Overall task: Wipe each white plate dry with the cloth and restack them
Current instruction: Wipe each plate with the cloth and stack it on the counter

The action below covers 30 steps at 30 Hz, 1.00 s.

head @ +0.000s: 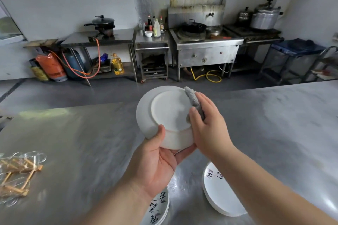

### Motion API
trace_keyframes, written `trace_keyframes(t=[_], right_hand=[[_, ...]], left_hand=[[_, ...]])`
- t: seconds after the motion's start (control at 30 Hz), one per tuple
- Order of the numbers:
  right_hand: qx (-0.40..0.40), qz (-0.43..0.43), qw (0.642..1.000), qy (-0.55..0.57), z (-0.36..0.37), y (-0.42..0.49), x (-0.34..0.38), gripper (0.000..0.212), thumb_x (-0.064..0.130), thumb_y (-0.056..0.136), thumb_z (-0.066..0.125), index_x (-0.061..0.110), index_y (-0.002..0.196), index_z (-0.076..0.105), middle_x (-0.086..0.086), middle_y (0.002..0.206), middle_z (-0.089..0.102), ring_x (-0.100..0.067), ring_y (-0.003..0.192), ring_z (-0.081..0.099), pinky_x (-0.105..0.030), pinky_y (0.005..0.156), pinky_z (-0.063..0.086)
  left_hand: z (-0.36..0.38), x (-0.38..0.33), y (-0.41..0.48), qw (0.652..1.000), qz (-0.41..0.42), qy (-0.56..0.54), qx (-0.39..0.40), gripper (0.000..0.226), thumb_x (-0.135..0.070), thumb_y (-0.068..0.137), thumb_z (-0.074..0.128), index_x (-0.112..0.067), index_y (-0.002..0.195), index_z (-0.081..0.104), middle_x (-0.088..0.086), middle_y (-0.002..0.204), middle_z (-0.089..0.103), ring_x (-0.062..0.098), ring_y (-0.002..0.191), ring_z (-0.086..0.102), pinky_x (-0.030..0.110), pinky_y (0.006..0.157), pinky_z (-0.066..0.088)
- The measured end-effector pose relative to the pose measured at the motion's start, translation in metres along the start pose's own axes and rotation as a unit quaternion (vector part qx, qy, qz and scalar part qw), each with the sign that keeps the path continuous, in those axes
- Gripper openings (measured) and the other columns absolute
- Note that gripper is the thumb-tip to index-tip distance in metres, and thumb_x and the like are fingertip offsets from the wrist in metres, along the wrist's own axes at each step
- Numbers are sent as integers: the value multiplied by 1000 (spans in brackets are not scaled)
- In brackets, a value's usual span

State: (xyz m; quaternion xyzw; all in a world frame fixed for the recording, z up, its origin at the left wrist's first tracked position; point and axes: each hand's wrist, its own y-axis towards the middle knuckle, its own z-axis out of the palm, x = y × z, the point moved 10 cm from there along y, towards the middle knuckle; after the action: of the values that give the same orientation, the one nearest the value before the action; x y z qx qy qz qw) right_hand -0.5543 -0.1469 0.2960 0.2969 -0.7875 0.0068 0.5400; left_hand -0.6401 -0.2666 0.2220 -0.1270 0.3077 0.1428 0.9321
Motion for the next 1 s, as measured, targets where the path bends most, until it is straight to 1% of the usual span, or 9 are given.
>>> trace_keyframes(t=[0.07,0.2,0.33,0.43,0.57,0.63,0.73,0.87,1.0], right_hand=[[-6,10,1000,5,2,-7,-3,55,29,106,51,24,160,40,13,165,33,5,150,26,-21,124,23],[-24,21,999,38,28,-63,-4,76,47,102,43,26,167,10,19,171,-5,13,153,-7,-5,119,6],[-52,14,997,56,3,-38,-4,59,25,100,60,24,157,43,19,162,32,15,146,26,-1,111,22],[-31,-14,996,77,-25,-1,11,52,17,86,57,29,136,68,30,138,59,16,127,51,1,97,35],[90,-37,993,68,-15,10,20,56,15,80,53,31,129,73,31,134,62,13,126,54,-3,97,40],[86,-32,994,64,-11,-1,15,54,10,86,58,28,135,69,29,139,58,13,131,49,-8,107,37],[-2,-3,999,40,2,-41,-2,56,14,100,58,25,154,47,15,161,38,9,147,30,-14,120,26],[33,-35,999,5,46,-94,3,72,51,102,37,42,161,-5,20,169,-22,3,156,-16,-5,118,0],[21,-30,999,-10,25,-52,-1,66,39,107,40,29,165,10,19,170,-4,7,155,-5,-7,120,3]], left_hand=[[2,2,1,1000,-3,-8,0,52,-29,109,51,-10,157,47,23,156,52,40,143,53,58,112,49],[4,8,1,1000,-9,-19,-1,53,-29,97,68,-6,145,62,20,147,62,31,132,64,40,97,60],[6,5,-4,999,-3,33,41,52,-23,100,66,-10,150,57,21,149,60,35,133,64,47,101,57],[4,-8,-7,996,-33,31,79,63,-37,93,77,-13,148,59,24,147,61,41,126,67,60,105,53],[-11,-23,-8,994,-80,63,50,50,-48,91,72,-15,128,76,19,128,73,43,104,76,55,69,65],[-21,-21,-9,993,-81,83,10,41,-44,91,69,-14,115,82,18,117,77,40,94,78,48,56,64],[-16,-13,-8,996,-42,84,6,45,-42,94,69,-12,127,77,21,129,73,41,111,74,50,71,65],[-9,3,-11,1000,-10,19,16,61,-45,99,64,-7,146,61,22,149,59,34,137,60,43,100,58],[-5,7,-10,999,19,26,34,52,-36,105,62,-13,152,56,17,155,55,30,141,57,41,103,56]])
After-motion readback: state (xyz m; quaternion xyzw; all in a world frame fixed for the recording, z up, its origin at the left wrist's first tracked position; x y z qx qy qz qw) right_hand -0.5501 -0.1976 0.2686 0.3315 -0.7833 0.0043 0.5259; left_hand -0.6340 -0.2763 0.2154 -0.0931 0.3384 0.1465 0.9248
